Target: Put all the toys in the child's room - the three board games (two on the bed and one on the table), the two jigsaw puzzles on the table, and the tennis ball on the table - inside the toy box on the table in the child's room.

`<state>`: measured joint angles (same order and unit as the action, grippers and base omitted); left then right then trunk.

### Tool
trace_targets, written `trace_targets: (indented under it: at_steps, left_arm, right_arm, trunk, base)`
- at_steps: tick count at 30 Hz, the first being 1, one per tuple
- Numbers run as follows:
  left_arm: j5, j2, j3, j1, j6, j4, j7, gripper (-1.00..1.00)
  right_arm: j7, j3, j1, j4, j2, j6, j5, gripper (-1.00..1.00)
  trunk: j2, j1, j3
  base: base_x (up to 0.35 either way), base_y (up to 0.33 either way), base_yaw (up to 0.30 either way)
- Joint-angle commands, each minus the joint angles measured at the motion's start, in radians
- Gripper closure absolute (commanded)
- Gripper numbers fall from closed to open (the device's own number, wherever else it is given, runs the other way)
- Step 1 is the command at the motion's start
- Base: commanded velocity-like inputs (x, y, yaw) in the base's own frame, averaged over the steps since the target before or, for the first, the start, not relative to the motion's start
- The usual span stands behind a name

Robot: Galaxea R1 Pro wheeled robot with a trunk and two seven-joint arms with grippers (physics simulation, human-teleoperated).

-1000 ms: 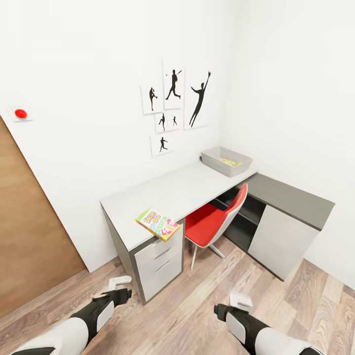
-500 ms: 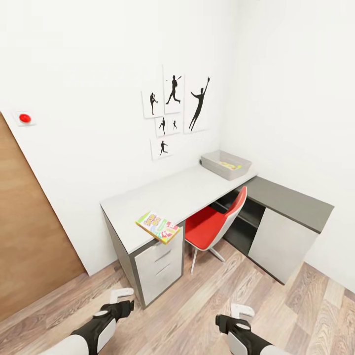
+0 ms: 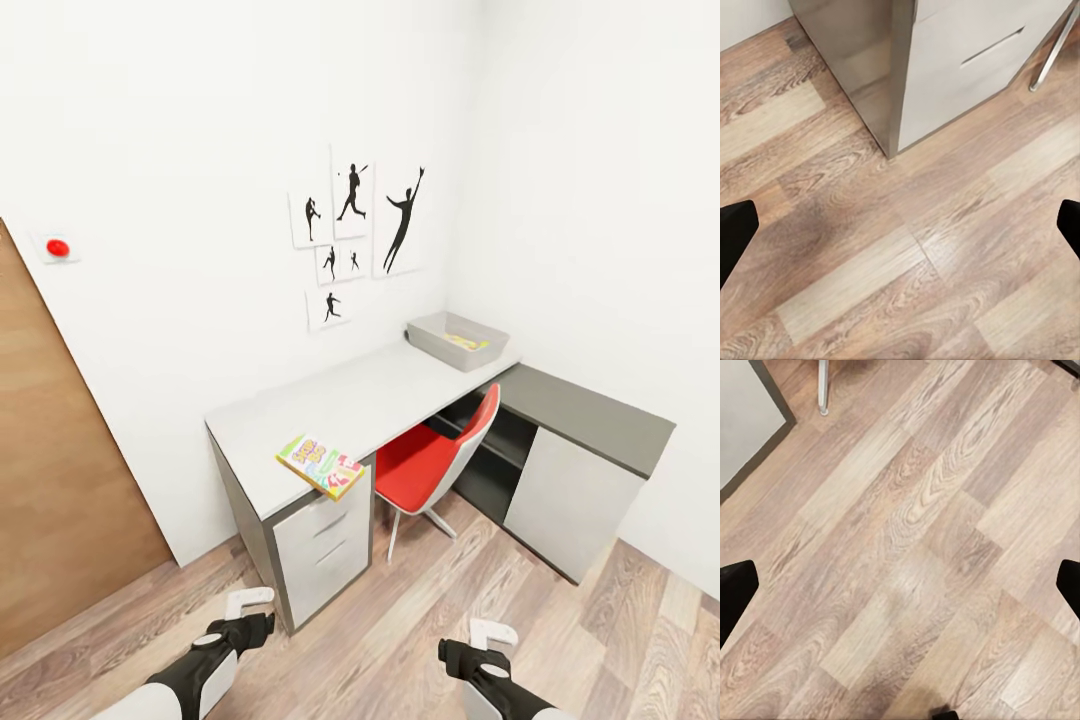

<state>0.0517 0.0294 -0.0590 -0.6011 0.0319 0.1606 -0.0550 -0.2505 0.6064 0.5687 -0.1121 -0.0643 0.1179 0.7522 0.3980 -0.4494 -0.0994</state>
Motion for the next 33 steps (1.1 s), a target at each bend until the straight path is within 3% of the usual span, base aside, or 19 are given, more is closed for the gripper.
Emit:
trace_targets:
  at_steps: [1,33]
  left_arm:
    - [0.005,0.001,-0.005,-0.001,0.003,-0.001,0.000,-1.00]
    - [0.005,0.001,-0.005,0.000,0.004,-0.006,0.001,-1.00]
  right_arm:
    - [-0.003,0.009,0.001,0.000,0.000,0.002,0.010,-1.00]
    - [-0.011,0.004,0.001,0.001,-0.002,0.019,0.026,-1.00]
  trunk:
    - [0.002,-0.001,-0.001]
    - [0.002,-0.001,0.000]
  base:
    - [0.000,0.000,0.000]
    - [0.000,0.000,0.000]
